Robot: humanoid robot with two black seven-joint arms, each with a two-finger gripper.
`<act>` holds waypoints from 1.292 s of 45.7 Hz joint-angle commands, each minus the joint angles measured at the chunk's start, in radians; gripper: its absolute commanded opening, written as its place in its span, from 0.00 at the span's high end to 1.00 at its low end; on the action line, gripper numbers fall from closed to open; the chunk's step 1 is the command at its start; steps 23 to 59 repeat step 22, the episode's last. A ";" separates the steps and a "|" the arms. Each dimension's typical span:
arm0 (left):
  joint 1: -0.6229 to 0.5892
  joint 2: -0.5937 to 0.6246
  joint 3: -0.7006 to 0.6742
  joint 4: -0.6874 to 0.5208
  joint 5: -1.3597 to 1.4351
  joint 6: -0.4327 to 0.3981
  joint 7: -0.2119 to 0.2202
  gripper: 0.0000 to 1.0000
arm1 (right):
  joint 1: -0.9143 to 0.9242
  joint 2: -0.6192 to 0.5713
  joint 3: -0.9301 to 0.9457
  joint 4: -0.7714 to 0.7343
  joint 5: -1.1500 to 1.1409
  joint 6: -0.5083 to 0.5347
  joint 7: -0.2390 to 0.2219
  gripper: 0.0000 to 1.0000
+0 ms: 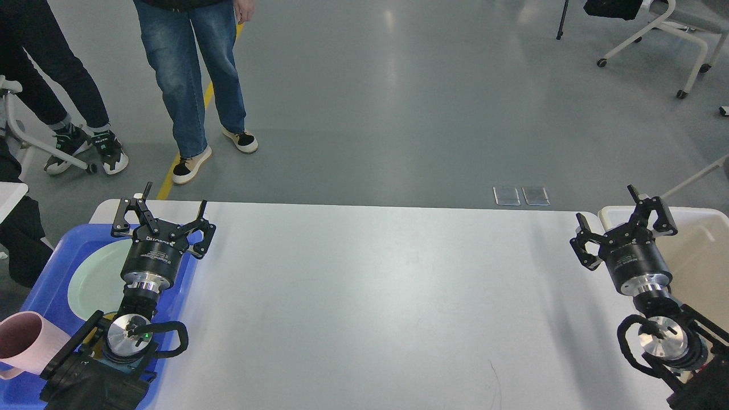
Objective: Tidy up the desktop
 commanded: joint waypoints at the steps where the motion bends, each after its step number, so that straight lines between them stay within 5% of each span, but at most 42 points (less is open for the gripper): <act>1: 0.000 0.001 0.000 0.000 -0.001 0.000 0.000 0.04 | 0.002 0.005 0.002 0.018 0.000 -0.038 0.000 0.00; 59: 0.000 0.001 0.000 0.000 -0.002 0.000 0.000 0.04 | -0.004 0.034 0.008 0.064 0.007 -0.044 0.000 0.00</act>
